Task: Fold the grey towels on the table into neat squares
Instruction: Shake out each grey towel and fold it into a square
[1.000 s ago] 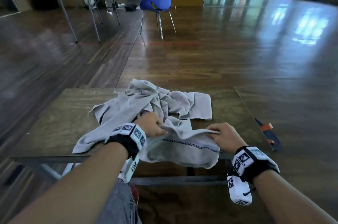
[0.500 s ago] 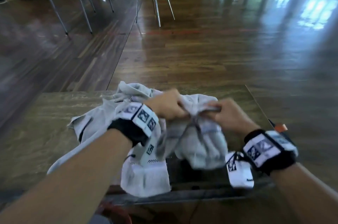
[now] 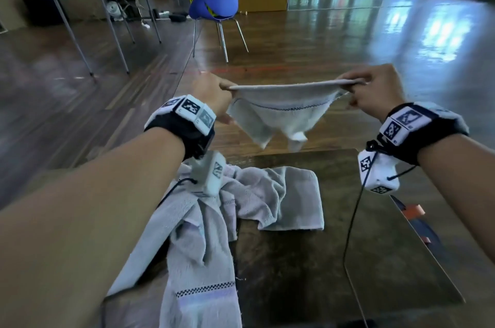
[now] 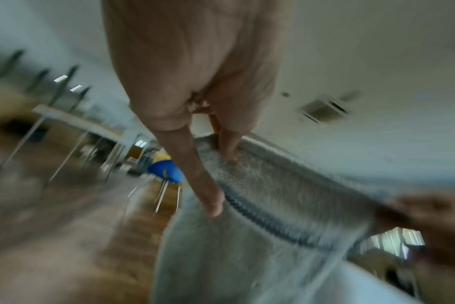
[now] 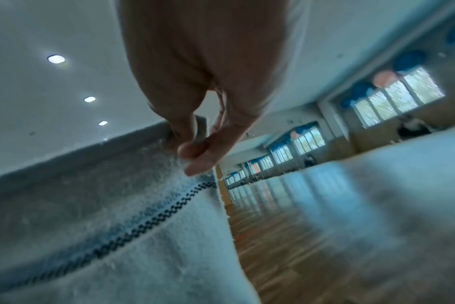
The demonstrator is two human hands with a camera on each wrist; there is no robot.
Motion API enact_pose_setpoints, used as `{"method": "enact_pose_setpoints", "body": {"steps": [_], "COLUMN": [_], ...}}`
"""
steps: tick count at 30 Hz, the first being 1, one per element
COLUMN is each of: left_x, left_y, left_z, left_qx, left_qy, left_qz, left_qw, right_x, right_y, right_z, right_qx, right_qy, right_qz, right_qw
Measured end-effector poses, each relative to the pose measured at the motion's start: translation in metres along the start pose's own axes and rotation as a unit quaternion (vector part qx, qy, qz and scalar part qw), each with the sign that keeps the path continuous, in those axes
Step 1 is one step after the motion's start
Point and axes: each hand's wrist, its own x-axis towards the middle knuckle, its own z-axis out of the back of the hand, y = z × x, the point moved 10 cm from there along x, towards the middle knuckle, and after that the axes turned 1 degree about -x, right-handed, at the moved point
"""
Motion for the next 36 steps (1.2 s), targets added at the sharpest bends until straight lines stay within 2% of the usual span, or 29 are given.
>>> {"method": "enact_pose_setpoints", "body": {"steps": [2,5,7,9,11,14,17,20,25,30,36], "left_x": [0.003,0.009,0.008,-0.002,-0.011,-0.030,-0.059,-0.085,-0.120,-0.157,-0.205], "left_y": [0.007,0.007,0.000,-0.011,-0.003,0.027,0.046,0.052,0.045,0.014,-0.020], "left_z": [-0.010,-0.019,-0.010,-0.002,-0.013,-0.045,-0.063,-0.065,-0.040,-0.005,0.020], "left_qx": [-0.119,-0.186,-0.152,-0.063,-0.003,0.126,0.171,0.170,0.121,0.042,0.014], "left_qy": [0.003,-0.009,-0.054,-0.100,-0.067,0.056,0.120,0.126,0.094,0.060,0.089], "left_qz": [0.032,0.023,-0.037,-0.111,-0.110,-0.064,-0.048,-0.028,-0.012,-0.038,-0.070], "left_qw": [0.992,0.982,0.986,0.987,0.992,0.988,0.977,0.977,0.988,0.997,0.993], "right_x": [0.008,0.017,0.016,0.004,-0.015,-0.052,-0.093,-0.126,-0.167,-0.194,-0.232], "right_y": [-0.019,-0.032,-0.025,-0.011,-0.012,-0.046,-0.064,-0.061,-0.032,0.005,0.041], "right_z": [-0.010,-0.010,0.000,0.007,0.006,-0.014,-0.014,0.000,0.042,0.094,0.145], "right_qx": [0.063,0.067,0.065,0.053,0.012,-0.085,-0.133,-0.109,-0.033,0.061,0.016], "right_qy": [0.002,-0.035,-0.070,-0.086,-0.055,0.095,0.147,0.146,0.094,0.077,0.090], "right_qz": [-0.049,-0.059,-0.029,0.019,0.053,-0.005,-0.021,-0.023,-0.011,0.011,0.038], "right_qw": [0.997,0.995,0.995,0.995,0.997,0.992,0.980,0.983,0.995,0.995,0.995]}}
